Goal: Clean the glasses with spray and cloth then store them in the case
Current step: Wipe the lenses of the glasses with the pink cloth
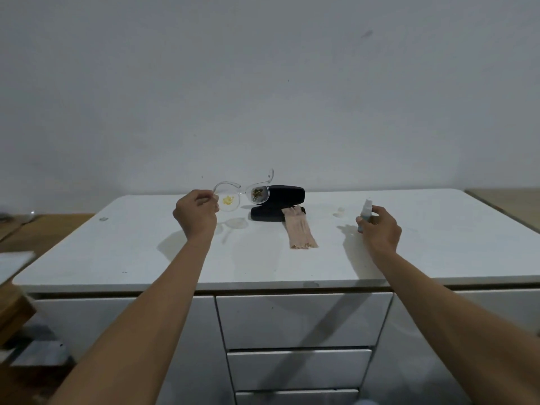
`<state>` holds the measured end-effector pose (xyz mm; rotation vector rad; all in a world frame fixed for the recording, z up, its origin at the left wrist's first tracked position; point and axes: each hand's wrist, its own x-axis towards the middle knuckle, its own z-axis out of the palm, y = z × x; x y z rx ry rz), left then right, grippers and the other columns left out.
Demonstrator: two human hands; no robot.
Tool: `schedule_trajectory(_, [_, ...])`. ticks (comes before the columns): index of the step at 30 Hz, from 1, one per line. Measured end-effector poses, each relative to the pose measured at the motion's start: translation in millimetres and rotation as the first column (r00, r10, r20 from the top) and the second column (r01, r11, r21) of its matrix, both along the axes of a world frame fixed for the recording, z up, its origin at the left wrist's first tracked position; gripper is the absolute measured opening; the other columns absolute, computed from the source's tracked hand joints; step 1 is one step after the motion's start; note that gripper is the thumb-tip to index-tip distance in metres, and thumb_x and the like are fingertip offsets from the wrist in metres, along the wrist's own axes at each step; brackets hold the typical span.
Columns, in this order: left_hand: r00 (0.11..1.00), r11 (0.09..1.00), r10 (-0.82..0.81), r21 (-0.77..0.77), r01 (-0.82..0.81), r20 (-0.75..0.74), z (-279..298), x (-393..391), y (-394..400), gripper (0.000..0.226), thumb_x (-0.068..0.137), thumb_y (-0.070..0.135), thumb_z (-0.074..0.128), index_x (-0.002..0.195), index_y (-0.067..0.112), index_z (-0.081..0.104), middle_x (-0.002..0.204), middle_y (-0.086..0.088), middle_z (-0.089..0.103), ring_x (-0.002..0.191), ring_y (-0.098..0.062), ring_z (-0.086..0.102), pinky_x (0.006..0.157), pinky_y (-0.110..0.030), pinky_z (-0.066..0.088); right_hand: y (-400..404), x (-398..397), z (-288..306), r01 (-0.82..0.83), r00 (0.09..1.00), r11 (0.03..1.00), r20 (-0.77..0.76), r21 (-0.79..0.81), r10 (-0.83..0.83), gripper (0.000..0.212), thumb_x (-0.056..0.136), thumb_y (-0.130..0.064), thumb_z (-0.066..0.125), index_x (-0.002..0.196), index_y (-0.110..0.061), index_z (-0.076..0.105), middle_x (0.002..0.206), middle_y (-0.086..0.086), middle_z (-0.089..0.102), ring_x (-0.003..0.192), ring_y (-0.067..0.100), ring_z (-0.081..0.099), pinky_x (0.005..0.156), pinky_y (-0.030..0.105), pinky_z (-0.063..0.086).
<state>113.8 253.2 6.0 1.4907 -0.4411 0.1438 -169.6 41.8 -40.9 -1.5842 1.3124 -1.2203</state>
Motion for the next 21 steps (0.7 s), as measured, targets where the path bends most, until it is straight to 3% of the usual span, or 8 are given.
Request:
schedule_trajectory(2, [1.000,1.000,-0.002,-0.005,0.002,-0.010,-1,0,0,0.005,0.081,-0.001,0.074,0.083,0.004,0.075,0.062,-0.003,0.069,0.051,-0.013,0.066,0.068,-0.033,0.060,5,3,1,0.061,0.997,0.997,-0.049,-0.049,-0.064,0.049,0.092,-0.020,0.073,0.138,-0.016,0.057,0.129,0.012,0.067,0.118,0.032,0.061,0.093,0.035,0.046])
schedule_trajectory(5, [0.999,1.000,-0.009,-0.019,0.008,-0.031,0,-2,3,0.006,0.082,-0.001,0.074,0.083,0.005,0.074,0.063,-0.002,0.069,0.051,-0.012,0.065,0.071,-0.034,0.062,18,10,3,0.200,0.951,0.907,-0.150,-0.370,-0.271,0.055,0.089,-0.027,0.072,0.139,-0.015,0.052,0.130,0.016,0.058,0.122,0.036,0.051,0.098,0.050,0.045])
schedule_trajectory(7, [0.999,1.000,-0.005,-0.018,0.004,-0.042,1,-1,4,0.006,0.082,-0.001,0.074,0.083,0.005,0.074,0.063,0.000,0.069,0.050,-0.011,0.065,0.072,-0.034,0.062,23,18,3,0.133,0.945,0.834,-0.185,-0.535,-0.269,0.046,0.089,-0.024,0.072,0.132,-0.015,0.057,0.118,0.014,0.061,0.112,0.034,0.053,0.093,0.048,0.045])
schedule_trajectory(9, [0.999,1.000,0.001,-0.016,-0.002,-0.050,2,-1,7,0.006,0.082,-0.001,0.074,0.083,0.005,0.074,0.063,-0.001,0.069,0.051,-0.013,0.065,0.072,-0.035,0.063,30,29,3,-0.045,0.964,0.818,-0.241,-0.574,-0.115,0.033,0.091,-0.019,0.071,0.123,-0.013,0.065,0.104,0.009,0.065,0.105,0.030,0.056,0.092,0.042,0.045])
schedule_trajectory(11, [0.999,1.000,0.003,-0.017,-0.004,-0.050,2,-1,10,0.007,0.081,-0.001,0.074,0.082,0.006,0.074,0.063,-0.002,0.070,0.053,-0.017,0.066,0.073,-0.038,0.063,37,43,2,-0.271,0.930,0.830,-0.356,-0.488,0.094,0.022,0.094,-0.017,0.069,0.115,-0.016,0.072,0.097,0.004,0.069,0.100,0.025,0.059,0.089,0.036,0.046])
schedule_trajectory(14, [0.999,1.000,0.012,-0.015,-0.012,-0.050,2,0,16,0.008,0.081,-0.001,0.074,0.080,0.006,0.073,0.062,-0.003,0.069,0.054,-0.019,0.066,0.073,-0.038,0.063,44,64,4,-0.552,0.741,0.790,-0.593,-0.268,0.317,0.020,0.095,-0.014,0.066,0.111,-0.015,0.078,0.105,0.005,0.075,0.096,0.020,0.064,0.080,0.029,0.047])
schedule_trajectory(19, [0.997,1.000,0.025,-0.007,-0.025,-0.069,1,6,23,0.010,0.080,-0.002,0.074,0.078,0.007,0.073,0.061,-0.002,0.069,0.056,-0.020,0.066,0.074,-0.041,0.064,50,83,27,-0.649,0.493,0.761,-0.763,-0.002,0.419,0.021,0.091,-0.019,0.067,0.105,-0.022,0.082,0.113,0.003,0.077,0.093,0.019,0.066,0.084,0.030,0.054])
schedule_trajectory(21, [0.996,0.999,0.034,-0.007,-0.034,-0.079,0,9,25,0.009,0.080,-0.002,0.074,0.078,0.006,0.074,0.061,-0.002,0.069,0.055,-0.019,0.066,0.074,-0.043,0.064,52,86,38,-0.658,0.371,0.748,-0.829,0.084,0.420,0.024,0.090,-0.023,0.069,0.112,-0.024,0.080,0.116,-0.002,0.075,0.107,0.020,0.064,0.094,0.028,0.050])
